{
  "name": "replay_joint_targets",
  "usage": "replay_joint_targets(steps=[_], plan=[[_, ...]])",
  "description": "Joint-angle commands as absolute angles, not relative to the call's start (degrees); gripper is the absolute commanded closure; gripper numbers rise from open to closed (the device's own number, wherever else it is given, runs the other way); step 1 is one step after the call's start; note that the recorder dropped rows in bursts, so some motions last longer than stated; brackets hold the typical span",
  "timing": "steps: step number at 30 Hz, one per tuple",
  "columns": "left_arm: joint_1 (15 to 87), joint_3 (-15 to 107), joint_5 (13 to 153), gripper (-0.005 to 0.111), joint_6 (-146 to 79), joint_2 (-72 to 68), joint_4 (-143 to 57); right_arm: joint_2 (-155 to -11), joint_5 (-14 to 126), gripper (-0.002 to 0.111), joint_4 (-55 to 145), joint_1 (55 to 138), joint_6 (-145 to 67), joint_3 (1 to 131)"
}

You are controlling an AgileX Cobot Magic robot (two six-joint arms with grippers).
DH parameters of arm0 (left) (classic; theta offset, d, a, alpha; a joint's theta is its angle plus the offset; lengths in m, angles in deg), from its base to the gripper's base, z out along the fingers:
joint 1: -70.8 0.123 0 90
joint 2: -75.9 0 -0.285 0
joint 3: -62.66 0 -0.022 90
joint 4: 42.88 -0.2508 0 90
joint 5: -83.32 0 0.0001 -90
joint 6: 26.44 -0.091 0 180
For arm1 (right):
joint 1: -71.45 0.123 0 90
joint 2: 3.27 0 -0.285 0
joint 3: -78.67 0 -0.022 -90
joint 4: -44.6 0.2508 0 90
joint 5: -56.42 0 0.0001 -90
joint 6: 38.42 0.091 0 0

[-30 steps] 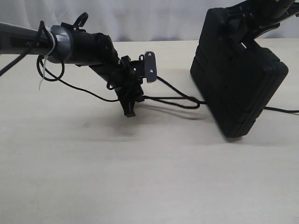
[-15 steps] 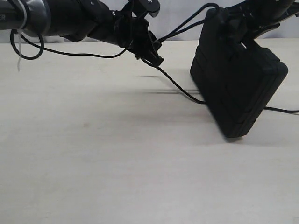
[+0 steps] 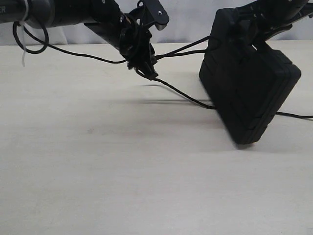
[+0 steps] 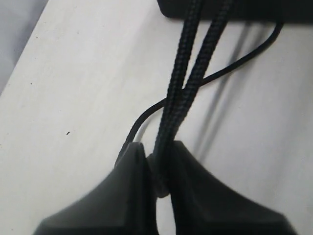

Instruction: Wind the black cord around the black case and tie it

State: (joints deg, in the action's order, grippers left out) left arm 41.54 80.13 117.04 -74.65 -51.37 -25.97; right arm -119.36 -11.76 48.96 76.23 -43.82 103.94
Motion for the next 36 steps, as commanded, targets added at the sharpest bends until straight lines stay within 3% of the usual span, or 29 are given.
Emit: replay_joint_targets(steps=[1, 27, 36], plan=[[39.9, 80.6, 117.9, 0.107, -73.5, -51.4, -25.6, -120.3, -12.8, 0.104, 50.6, 76.3, -44.0, 103.7], [37.1, 82.9, 115.9, 0.107, -67.5, -53.7, -22.1, -120.3, -13.5, 0.104, 57.6, 76.3, -46.6, 103.7], [32.1, 82.9, 105.0, 0.107, -72.9, -53.7, -16.8, -120.3, -13.5, 0.104, 57.7, 76.3, -46.6, 103.7]])
